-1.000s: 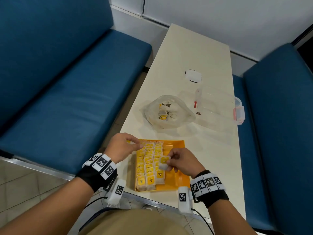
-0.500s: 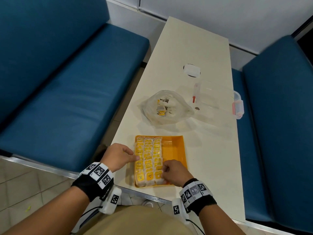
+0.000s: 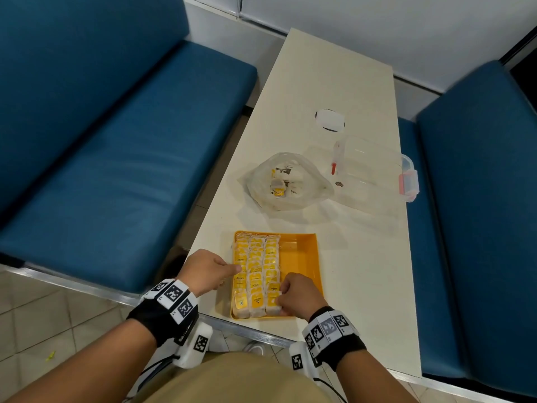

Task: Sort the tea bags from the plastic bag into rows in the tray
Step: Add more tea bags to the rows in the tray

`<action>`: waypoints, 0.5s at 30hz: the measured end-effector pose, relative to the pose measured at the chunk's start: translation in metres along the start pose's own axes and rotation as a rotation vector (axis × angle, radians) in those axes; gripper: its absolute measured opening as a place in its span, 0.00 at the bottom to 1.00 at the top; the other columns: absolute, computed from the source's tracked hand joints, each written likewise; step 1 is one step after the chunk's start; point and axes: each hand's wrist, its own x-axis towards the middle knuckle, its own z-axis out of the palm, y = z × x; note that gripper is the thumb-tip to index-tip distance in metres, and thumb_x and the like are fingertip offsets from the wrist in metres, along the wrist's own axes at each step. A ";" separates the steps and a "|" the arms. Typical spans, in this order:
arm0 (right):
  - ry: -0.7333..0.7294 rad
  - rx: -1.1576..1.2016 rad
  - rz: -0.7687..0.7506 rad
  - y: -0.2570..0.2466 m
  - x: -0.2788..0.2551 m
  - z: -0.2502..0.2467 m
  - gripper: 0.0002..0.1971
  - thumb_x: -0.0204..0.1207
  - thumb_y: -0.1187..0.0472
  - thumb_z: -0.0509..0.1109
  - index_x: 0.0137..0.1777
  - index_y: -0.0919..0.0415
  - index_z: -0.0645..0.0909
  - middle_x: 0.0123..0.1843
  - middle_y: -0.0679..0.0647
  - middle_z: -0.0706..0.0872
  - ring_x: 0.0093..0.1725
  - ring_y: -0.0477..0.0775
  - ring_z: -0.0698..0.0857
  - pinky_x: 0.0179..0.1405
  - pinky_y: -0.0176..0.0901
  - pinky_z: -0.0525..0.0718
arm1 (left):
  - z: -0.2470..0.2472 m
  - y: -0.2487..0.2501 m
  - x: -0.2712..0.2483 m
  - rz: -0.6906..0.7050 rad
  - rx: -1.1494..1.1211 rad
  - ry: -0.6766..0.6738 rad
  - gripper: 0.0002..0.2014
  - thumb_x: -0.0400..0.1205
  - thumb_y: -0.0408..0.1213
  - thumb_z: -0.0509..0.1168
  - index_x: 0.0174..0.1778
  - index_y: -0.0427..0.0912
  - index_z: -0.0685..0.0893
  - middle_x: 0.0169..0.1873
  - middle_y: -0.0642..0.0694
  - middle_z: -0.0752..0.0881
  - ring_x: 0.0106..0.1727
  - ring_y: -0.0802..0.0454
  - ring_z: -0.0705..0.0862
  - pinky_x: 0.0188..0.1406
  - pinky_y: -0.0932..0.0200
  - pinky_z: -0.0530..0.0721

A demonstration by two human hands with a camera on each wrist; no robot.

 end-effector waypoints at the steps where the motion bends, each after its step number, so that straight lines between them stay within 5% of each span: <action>1: 0.000 -0.001 0.014 -0.001 0.001 0.001 0.10 0.71 0.70 0.73 0.40 0.55 0.77 0.51 0.56 0.87 0.38 0.56 0.93 0.41 0.51 0.92 | 0.000 0.000 -0.001 -0.021 0.000 -0.020 0.21 0.77 0.54 0.77 0.30 0.38 0.92 0.28 0.41 0.91 0.27 0.52 0.86 0.37 0.56 0.88; 4: -0.005 -0.011 0.051 -0.004 0.003 0.003 0.06 0.71 0.70 0.73 0.45 0.60 0.83 0.50 0.57 0.90 0.43 0.58 0.93 0.46 0.55 0.92 | 0.003 0.000 -0.003 -0.069 -0.012 -0.078 0.26 0.81 0.56 0.72 0.29 0.36 0.91 0.27 0.40 0.91 0.28 0.48 0.86 0.46 0.50 0.90; 6: -0.018 -0.034 0.068 -0.006 0.006 0.005 0.06 0.72 0.70 0.73 0.49 0.66 0.85 0.45 0.57 0.91 0.43 0.57 0.93 0.46 0.54 0.92 | 0.004 0.001 -0.005 -0.094 -0.024 -0.083 0.26 0.83 0.56 0.70 0.32 0.35 0.91 0.23 0.43 0.88 0.26 0.48 0.85 0.42 0.53 0.89; 10: -0.024 -0.082 0.066 -0.013 0.006 0.010 0.06 0.73 0.70 0.74 0.41 0.60 0.80 0.34 0.53 0.87 0.42 0.53 0.93 0.31 0.41 0.86 | 0.003 0.005 -0.007 -0.096 -0.016 -0.082 0.26 0.84 0.55 0.69 0.33 0.33 0.91 0.19 0.46 0.86 0.25 0.49 0.85 0.34 0.59 0.87; 15: -0.024 -0.107 0.037 -0.018 0.008 0.016 0.08 0.72 0.69 0.75 0.40 0.59 0.79 0.31 0.50 0.85 0.34 0.47 0.87 0.19 0.33 0.77 | 0.000 -0.002 -0.006 -0.107 -0.031 -0.089 0.27 0.84 0.55 0.69 0.34 0.32 0.91 0.21 0.43 0.87 0.25 0.48 0.84 0.40 0.54 0.88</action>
